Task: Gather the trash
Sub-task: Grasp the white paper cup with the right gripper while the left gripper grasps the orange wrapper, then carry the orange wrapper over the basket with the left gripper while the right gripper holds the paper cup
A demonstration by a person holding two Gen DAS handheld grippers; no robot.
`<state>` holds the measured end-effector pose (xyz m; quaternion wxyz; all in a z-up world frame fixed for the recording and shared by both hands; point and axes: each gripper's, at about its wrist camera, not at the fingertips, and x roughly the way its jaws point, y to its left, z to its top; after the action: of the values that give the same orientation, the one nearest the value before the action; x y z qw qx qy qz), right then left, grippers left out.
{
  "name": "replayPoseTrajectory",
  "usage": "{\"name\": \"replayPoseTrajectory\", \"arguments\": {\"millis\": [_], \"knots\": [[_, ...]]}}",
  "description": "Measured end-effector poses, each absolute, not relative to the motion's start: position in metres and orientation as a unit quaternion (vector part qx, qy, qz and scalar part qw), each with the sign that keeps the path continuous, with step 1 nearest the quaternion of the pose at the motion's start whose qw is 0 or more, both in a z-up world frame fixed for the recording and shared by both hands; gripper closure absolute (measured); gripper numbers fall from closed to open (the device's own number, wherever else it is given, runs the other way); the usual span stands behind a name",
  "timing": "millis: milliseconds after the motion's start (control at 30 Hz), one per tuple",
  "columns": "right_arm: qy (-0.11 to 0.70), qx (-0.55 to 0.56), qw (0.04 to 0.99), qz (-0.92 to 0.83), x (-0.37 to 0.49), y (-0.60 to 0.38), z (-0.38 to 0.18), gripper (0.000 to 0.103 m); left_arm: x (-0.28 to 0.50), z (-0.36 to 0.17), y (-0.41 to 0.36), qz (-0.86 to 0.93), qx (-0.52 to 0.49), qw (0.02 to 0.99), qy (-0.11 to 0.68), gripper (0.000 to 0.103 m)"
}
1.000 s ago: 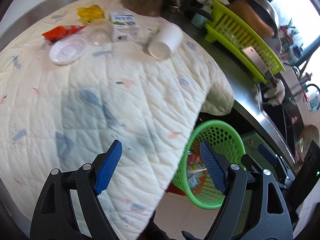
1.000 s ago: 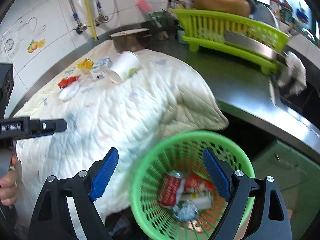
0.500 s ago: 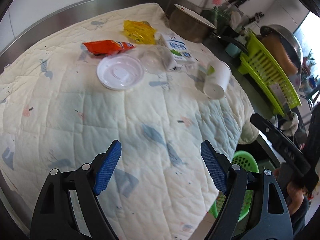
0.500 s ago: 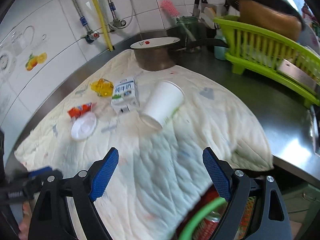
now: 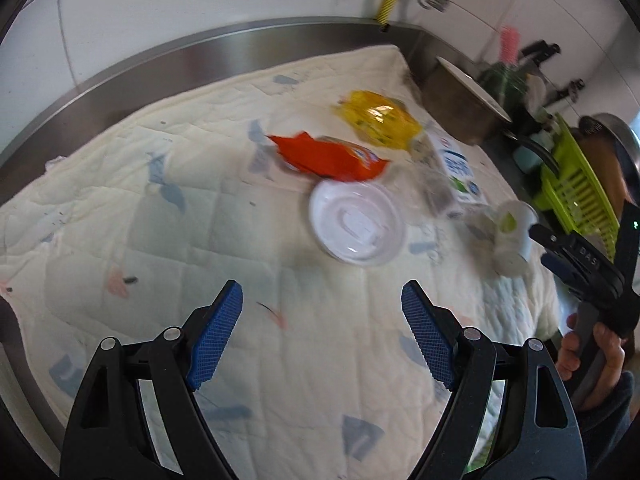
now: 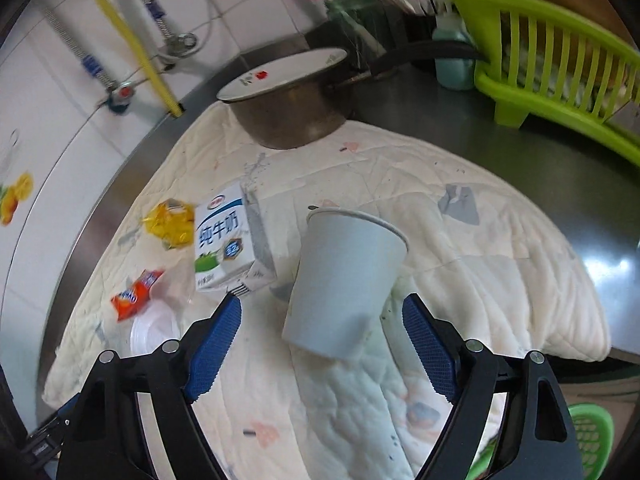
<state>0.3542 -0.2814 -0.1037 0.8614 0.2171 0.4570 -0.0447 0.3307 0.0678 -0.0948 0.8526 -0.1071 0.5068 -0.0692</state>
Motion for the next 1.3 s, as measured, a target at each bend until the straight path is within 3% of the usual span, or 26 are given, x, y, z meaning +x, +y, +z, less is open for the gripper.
{"name": "replayPoseTrajectory", "arguments": {"millis": [200,400,567,933,1067,1200,1300], "knots": [[0.474,0.231,0.848,-0.053,0.376,-0.283,-0.12,0.026,0.359,-0.095,0.082,-0.064,-0.121,0.853,0.503,0.022],[0.483,0.229,0.843,-0.065,0.385,-0.284,-0.127,0.026,0.395,-0.095,0.092,-0.063,-0.202,0.835,0.507,0.021],[0.499,0.234,0.832,-0.068,0.388,-0.286,-0.138,0.036,0.425,-0.111,0.1,-0.043,-0.275,0.807,0.521,0.02],[0.508,0.235,0.826,-0.066,0.39,-0.284,-0.155,0.037,0.457,-0.156,0.104,-0.02,-0.356,0.756,0.55,0.021],[0.503,0.257,0.822,-0.067,0.394,-0.288,-0.155,0.037,0.465,-0.169,0.099,-0.034,-0.384,0.736,0.557,0.038],[0.501,0.264,0.821,-0.072,0.397,-0.29,-0.155,0.037,0.468,-0.18,0.097,-0.046,-0.405,0.723,0.558,0.061],[0.499,0.25,0.827,-0.073,0.397,-0.286,-0.153,0.042,0.467,-0.183,0.097,-0.048,-0.406,0.723,0.557,0.072]]}}
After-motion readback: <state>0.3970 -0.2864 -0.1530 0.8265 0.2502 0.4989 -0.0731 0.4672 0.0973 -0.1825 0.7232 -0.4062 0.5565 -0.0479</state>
